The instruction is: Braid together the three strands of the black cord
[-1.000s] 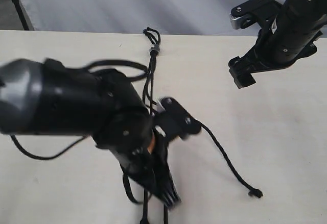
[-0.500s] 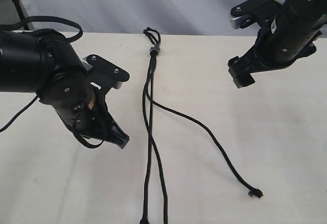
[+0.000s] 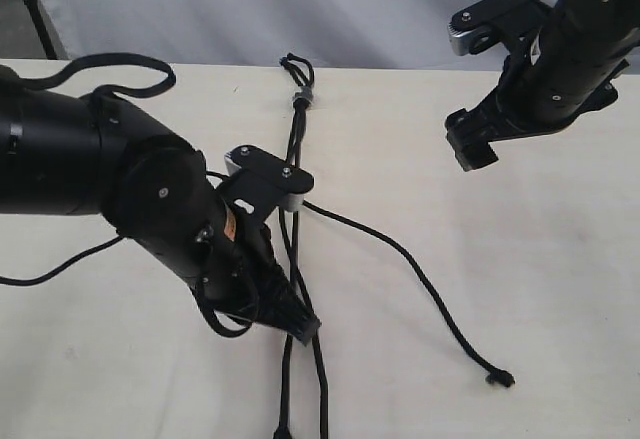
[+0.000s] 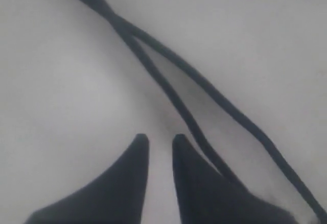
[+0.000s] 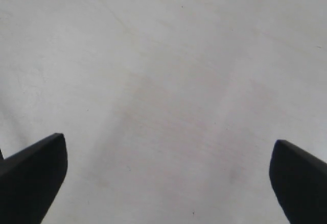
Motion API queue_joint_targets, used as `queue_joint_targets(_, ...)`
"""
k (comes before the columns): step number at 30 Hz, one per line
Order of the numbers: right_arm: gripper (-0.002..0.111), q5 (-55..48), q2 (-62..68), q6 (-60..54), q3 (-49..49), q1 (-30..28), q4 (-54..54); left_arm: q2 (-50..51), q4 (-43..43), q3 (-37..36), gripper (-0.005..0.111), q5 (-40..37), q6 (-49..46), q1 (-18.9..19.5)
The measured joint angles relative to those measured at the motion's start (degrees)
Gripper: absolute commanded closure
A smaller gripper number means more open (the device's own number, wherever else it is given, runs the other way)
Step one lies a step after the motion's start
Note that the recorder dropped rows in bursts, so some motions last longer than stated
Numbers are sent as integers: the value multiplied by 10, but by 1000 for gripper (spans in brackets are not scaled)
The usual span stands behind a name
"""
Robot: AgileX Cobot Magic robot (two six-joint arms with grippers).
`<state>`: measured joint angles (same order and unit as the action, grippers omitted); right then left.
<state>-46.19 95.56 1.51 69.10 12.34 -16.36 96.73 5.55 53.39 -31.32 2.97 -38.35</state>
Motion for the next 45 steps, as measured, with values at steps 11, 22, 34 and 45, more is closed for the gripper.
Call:
queue_joint_targets(11,4,6,0,0,0,0,0,94,12,-5,94,81,0,-50)
queue_joint_targets(22,4,-1,0,0,0,0,0,16,-99,2,107,46,0,73)
queue_joint_targets(34,4,-4,0,0,0,0,9,96,-130,2,106,44,2,187)
queue_joint_targets(45,4,-14,0,-101,0,25,160,100,-137,5,48,47,38,191)
